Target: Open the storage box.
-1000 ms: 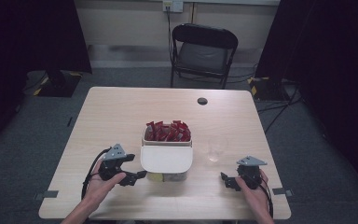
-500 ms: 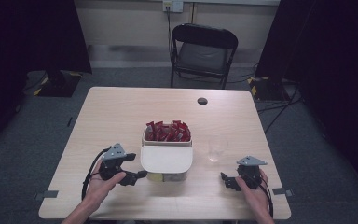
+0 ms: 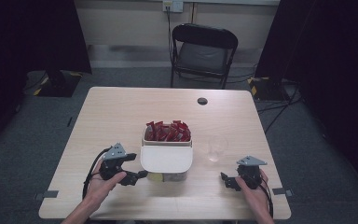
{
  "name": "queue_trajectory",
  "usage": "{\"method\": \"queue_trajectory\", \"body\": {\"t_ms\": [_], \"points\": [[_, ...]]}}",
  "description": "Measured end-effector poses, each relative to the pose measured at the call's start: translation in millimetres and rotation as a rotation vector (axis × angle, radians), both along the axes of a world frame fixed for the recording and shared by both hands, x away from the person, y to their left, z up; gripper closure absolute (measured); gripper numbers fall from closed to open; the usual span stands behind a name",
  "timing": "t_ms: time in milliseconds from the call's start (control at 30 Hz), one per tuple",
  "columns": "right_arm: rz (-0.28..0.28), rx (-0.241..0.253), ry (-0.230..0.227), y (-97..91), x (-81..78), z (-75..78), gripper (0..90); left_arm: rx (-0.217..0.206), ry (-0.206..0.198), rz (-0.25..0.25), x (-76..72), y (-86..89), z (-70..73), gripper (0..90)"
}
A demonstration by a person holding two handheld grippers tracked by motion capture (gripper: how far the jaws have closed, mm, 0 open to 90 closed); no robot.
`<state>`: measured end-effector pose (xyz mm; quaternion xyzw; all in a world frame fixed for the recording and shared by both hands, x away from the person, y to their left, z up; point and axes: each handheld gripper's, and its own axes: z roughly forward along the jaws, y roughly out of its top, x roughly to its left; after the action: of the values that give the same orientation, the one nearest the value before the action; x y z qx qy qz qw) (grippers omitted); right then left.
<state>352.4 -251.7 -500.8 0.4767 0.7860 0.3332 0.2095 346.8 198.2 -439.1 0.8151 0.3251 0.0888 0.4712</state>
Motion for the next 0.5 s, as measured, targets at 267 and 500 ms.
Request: {"method": "queue_trajectory", "body": {"t_ms": [267, 500], "points": [[0.0, 0.0, 0.0, 0.0, 0.0, 0.0, 6.7, 0.0, -0.001, -0.007, 0.3, -0.1, 2.5, 15.5], [0.0, 0.0, 0.0, 0.0, 0.0, 0.0, 6.8, -0.011, -0.006, -0.015, 1.2, -1.3, 7.3, 15.4]]}}
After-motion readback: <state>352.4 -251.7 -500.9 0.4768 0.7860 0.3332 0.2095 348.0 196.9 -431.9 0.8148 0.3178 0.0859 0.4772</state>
